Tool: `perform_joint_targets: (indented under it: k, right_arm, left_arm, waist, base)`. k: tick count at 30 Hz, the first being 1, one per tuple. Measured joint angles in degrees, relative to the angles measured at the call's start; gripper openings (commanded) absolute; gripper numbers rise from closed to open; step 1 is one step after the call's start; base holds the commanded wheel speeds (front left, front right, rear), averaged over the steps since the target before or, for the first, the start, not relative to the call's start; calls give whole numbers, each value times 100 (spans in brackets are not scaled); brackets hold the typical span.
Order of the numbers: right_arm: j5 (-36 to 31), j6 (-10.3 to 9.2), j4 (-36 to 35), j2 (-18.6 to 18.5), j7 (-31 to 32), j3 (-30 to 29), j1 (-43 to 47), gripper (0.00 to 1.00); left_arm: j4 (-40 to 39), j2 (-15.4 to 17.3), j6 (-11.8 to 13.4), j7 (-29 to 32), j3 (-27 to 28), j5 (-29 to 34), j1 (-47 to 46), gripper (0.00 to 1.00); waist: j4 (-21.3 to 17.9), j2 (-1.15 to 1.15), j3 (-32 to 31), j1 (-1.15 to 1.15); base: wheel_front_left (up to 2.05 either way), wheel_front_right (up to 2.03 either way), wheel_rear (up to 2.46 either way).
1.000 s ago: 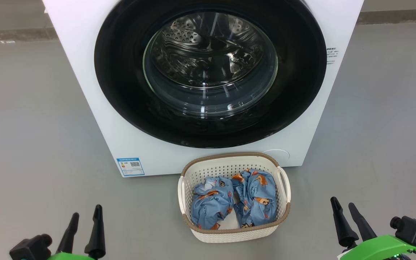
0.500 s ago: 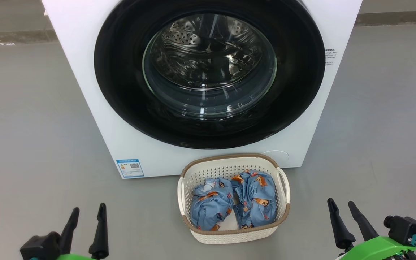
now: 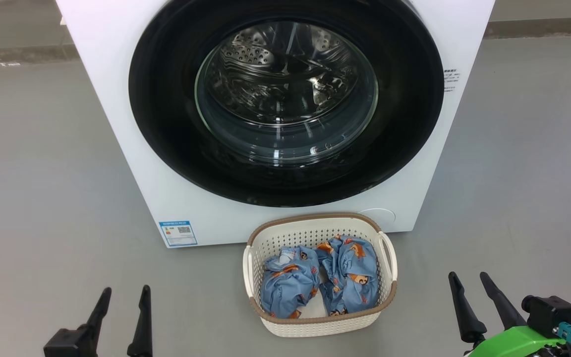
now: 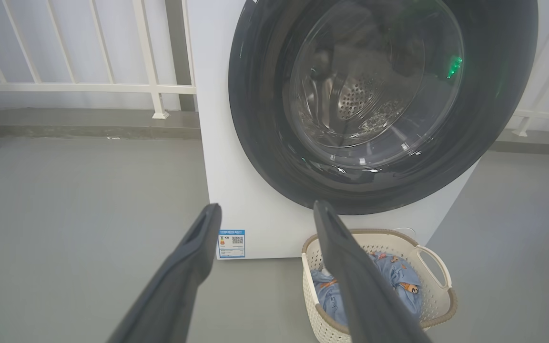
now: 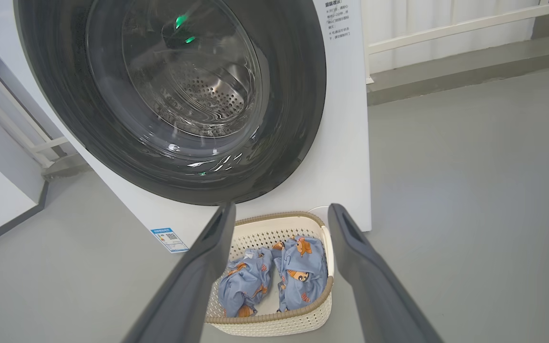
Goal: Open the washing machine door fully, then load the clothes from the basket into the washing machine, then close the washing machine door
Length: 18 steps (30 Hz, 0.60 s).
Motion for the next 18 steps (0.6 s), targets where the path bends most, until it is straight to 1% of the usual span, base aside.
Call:
perform_joint_targets:
  k: [7,13,18]
  right_arm:
    - [-391,0,-11,3,-111,-132,0,100]
    - [-460,0,-48,68,-113,-348,18,100]
    - [-544,0,-78,110,-113,-399,20,100]
  left_arm:
    - [107,1,-1,-100,15,316,0,100]
    - [213,-2,-1,-100,85,312,-2,100]
    - [316,-2,-1,-100,172,307,-6,100]
  waist:
    - [-20,0,-13,0]
    - [-28,0,4,0]
    - [-34,0,31,0]
  base:
    - [0,0,0]
    - [0,0,0]
    - [0,0,0]
